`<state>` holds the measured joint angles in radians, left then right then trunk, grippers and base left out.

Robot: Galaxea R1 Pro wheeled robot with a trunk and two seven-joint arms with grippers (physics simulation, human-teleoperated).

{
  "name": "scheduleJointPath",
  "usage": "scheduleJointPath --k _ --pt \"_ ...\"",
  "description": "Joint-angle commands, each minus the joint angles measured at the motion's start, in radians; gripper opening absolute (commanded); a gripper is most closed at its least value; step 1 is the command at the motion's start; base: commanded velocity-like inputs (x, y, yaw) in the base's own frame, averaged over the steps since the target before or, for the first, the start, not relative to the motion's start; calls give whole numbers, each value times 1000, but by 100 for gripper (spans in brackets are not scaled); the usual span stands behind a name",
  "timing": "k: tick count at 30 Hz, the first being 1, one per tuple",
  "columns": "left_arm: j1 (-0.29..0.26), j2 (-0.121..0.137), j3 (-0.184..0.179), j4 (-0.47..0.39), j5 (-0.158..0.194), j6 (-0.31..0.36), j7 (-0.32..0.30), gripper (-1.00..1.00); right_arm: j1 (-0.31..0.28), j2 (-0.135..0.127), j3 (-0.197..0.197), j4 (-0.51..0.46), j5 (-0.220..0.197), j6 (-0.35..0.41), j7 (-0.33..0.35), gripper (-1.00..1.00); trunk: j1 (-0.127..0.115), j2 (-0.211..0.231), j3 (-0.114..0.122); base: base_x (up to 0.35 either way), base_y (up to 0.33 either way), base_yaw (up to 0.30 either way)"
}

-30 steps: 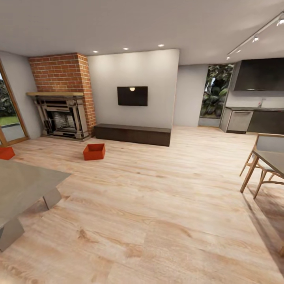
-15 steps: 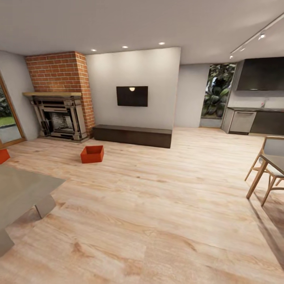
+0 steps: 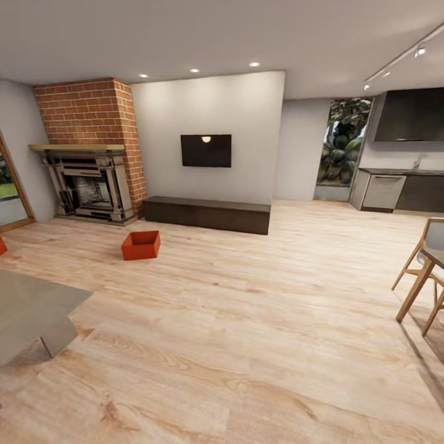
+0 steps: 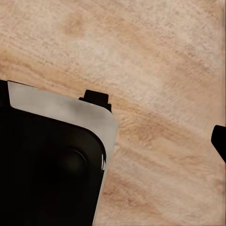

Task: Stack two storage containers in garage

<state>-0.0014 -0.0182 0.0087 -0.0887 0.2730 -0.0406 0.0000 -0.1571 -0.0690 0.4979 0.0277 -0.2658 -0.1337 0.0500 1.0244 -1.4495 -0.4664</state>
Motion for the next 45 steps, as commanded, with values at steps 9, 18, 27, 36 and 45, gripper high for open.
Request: scheduleJointPath --k 9,18,27,36,45 --pt "0 0 0 -1 5 -3 0 100 -1 0 7 3 -10 -7 5 100 1 0 -1 324 0 0" --pt "0 0 0 0 5 -5 0 100 -2 0 7 3 -10 -7 5 100 1 0 -1 324 0 0" --pt "0 0 0 0 5 -4 0 100 -2 0 7 3 -10 -7 5 100 1 0 -1 324 0 0" --pt "0 0 0 0 5 -4 0 100 -1 0 8 3 -10 -7 5 100 1 0 -1 324 0 0" --pt "0 0 0 0 5 -4 0 100 -1 0 7 3 -10 -7 5 100 1 0 -1 324 0 0"
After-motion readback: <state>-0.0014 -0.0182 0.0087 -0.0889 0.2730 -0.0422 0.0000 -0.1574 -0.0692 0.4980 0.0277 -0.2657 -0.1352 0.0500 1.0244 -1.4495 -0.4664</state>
